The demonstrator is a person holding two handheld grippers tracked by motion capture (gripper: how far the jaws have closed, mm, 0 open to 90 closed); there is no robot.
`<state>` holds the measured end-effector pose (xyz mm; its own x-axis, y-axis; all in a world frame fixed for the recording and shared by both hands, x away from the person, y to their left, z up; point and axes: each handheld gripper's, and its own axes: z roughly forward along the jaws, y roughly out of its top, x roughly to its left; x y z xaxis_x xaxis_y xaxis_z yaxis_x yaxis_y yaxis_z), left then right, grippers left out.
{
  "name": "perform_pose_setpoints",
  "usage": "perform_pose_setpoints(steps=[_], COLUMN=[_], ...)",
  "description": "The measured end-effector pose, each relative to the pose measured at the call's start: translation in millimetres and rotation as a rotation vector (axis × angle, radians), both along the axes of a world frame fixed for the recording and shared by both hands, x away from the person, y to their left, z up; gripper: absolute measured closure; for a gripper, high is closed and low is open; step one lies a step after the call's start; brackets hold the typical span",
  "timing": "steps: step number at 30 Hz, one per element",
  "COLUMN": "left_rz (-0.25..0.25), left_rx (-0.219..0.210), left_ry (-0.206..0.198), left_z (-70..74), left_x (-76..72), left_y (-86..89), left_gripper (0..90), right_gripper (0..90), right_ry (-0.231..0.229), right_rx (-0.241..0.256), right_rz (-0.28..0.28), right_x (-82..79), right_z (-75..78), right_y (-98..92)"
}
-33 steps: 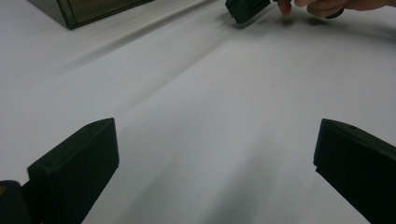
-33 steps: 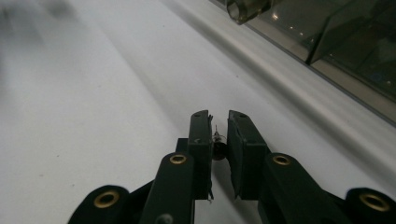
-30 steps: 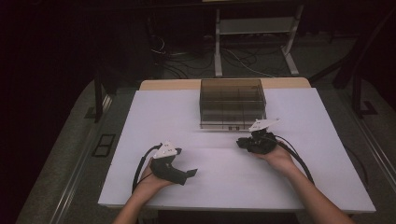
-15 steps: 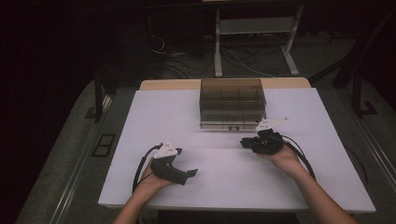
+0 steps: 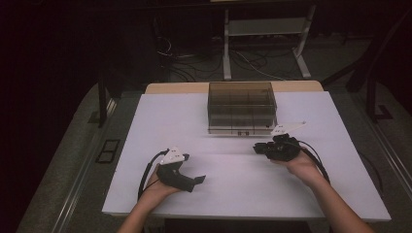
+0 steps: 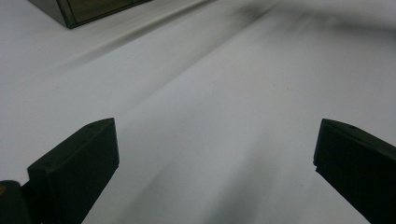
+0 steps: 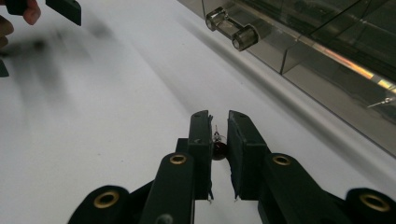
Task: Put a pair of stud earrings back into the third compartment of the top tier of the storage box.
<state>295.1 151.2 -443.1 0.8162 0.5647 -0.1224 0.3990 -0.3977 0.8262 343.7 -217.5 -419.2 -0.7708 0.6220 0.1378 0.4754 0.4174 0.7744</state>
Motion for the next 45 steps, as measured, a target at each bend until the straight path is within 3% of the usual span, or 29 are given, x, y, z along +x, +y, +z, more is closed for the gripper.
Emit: perform_pose_setpoints(steps=[26,45], left_rz=[0.002,0.005], left_rx=[0.001,0.002], left_ry=[0.0,-0.005], left_z=[0.1,0.0], left_x=[-0.5,-0.4], left_y=[-0.3,0.3], left_gripper=[0.0,0.0], right_gripper=[78.7,78.6], right_ry=[-0.01,-0.045], right_rx=[0.024,0.04], right_rz=[0.009,-0.013], right_x=[-4.2,2.1], right_z=[13.9,40.8], right_y=[-5.5,-12.2])
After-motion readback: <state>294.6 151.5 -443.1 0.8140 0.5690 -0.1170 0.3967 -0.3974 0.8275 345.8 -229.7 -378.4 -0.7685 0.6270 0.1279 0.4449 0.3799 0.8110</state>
